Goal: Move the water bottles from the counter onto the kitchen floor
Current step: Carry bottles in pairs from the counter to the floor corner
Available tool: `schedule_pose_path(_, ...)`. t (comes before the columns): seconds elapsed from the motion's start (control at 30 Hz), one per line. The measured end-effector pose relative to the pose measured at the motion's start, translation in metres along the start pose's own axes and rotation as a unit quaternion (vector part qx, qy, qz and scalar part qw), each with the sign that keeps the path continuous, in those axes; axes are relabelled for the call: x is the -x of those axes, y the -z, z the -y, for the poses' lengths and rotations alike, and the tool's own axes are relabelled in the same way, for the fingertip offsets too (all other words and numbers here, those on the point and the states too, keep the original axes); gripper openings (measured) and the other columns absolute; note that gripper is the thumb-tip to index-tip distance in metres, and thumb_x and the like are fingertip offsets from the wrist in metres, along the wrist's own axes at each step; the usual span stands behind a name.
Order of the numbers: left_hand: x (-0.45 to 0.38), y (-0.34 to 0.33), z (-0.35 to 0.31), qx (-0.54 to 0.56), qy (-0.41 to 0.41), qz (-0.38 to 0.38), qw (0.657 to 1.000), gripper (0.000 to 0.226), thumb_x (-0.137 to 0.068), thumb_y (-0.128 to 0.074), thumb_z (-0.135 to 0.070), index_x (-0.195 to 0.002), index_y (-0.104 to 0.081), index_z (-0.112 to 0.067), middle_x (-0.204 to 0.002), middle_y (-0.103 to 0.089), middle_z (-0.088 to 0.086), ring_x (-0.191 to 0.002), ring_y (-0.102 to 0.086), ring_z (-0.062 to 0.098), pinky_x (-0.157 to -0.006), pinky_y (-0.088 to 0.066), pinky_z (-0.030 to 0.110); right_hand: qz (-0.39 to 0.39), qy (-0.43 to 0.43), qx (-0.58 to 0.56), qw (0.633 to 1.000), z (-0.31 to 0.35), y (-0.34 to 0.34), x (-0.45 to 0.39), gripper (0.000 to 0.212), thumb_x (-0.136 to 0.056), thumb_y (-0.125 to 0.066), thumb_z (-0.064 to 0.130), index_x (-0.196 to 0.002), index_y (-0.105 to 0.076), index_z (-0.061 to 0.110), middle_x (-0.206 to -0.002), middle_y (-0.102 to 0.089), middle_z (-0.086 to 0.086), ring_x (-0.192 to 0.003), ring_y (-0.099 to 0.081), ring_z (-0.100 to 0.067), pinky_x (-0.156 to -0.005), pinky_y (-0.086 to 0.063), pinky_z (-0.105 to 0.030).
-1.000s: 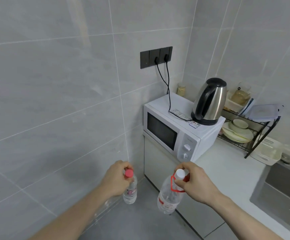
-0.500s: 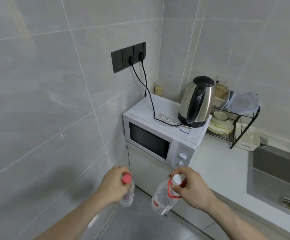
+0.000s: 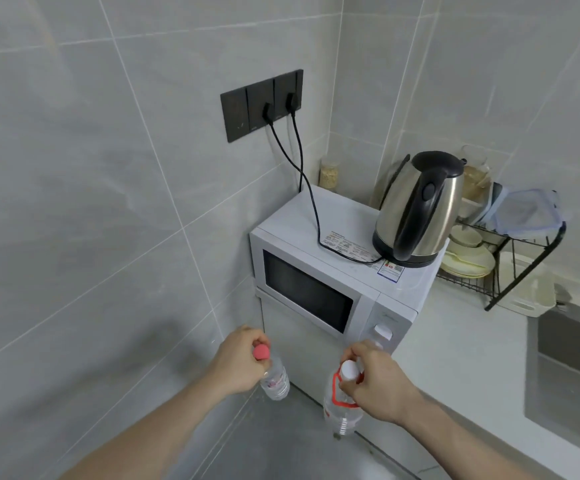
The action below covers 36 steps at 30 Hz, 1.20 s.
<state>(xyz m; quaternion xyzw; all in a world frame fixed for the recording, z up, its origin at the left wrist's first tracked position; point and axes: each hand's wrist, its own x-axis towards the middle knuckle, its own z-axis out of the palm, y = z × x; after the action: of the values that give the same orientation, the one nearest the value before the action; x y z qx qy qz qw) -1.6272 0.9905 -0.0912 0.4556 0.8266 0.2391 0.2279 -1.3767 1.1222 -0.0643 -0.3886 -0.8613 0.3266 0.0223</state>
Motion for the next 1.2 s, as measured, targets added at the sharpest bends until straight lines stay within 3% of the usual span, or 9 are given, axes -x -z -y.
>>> schedule_pose_path(0.23,-0.056,-0.085,0.101,-0.015,0.093,0.068,0.993,0.024,-0.072,-0.067,-0.015,-0.072,-0.055,-0.035,-0.092,-0.052,-0.007,-0.081,-0.059,0.015,-0.069,-0.039,0.017,0.085,-0.103,0.003,0.991,-0.042,-0.111,-0.071,0.017,-0.071,-0.058,0.024,-0.087,-0.056,0.030,-0.099,-0.054,0.008,-0.084,-0.062,-0.015,-0.075,-0.054,-0.031)
schedule_pose_path(0.37,-0.089,-0.156,0.178,-0.035,0.135,0.074,0.987,0.017,-0.079,-0.067,-0.015,-0.083,-0.061,-0.030,-0.098,-0.049,-0.005,-0.079,-0.051,0.014,-0.069,-0.035,0.019,0.112,-0.144,0.009,0.983,-0.081,-0.212,-0.118,0.020,-0.070,-0.060,0.023,-0.090,-0.057,0.028,-0.098,-0.052,0.009,-0.082,-0.058,-0.013,-0.080,-0.053,-0.031)
schedule_pose_path(0.6,-0.145,-0.298,0.302,-0.018,0.171,0.082,0.982,0.022,-0.078,-0.065,-0.014,-0.085,-0.055,-0.032,-0.106,-0.054,0.002,-0.091,-0.059,0.021,-0.083,-0.052,0.034,0.115,-0.181,0.000,0.977,-0.153,-0.370,-0.198,0.017,-0.074,-0.057,0.023,-0.089,-0.054,0.032,-0.103,-0.050,0.010,-0.090,-0.061,-0.019,-0.080,-0.054,-0.032)
schedule_pose_path(0.77,-0.186,-0.390,0.367,-0.036,0.171,0.058,0.983,0.018,-0.087,-0.061,-0.015,-0.104,-0.067,-0.018,-0.114,-0.055,0.004,-0.102,-0.060,0.025,-0.086,-0.048,0.030,0.102,-0.181,-0.008,0.978,-0.209,-0.462,-0.245,0.021,-0.081,-0.061,0.016,-0.096,-0.055,0.027,-0.111,-0.054,0.005,-0.085,-0.055,-0.015,-0.075,-0.043,-0.024)
schedule_pose_path(1.0,-0.230,-0.476,0.428,-0.043,0.167,0.065,0.983,0.025,-0.085,-0.061,-0.013,-0.105,-0.067,-0.026,-0.117,-0.052,0.000,-0.100,-0.063,0.026,-0.092,-0.054,0.041,0.070,-0.182,-0.029,0.980,-0.262,-0.541,-0.291,0.021,-0.086,-0.056,0.009,-0.098,-0.055,0.027,-0.110,-0.048,0.009,-0.089,-0.058,-0.013,-0.075,-0.045,-0.024)
schedule_pose_path(1.2,-0.261,-0.518,0.459,-0.058,0.152,0.052,0.985,0.026,-0.088,-0.065,-0.012,-0.113,-0.067,-0.019,-0.119,-0.052,0.002,-0.103,-0.064,0.026,-0.096,-0.050,0.032,0.056,-0.166,-0.031,0.984,-0.284,-0.572,-0.326,0.020,-0.087,-0.056,0.012,-0.098,-0.055,0.029,-0.109,-0.047,0.010,-0.084,-0.057,-0.014,-0.071,-0.042,-0.024)
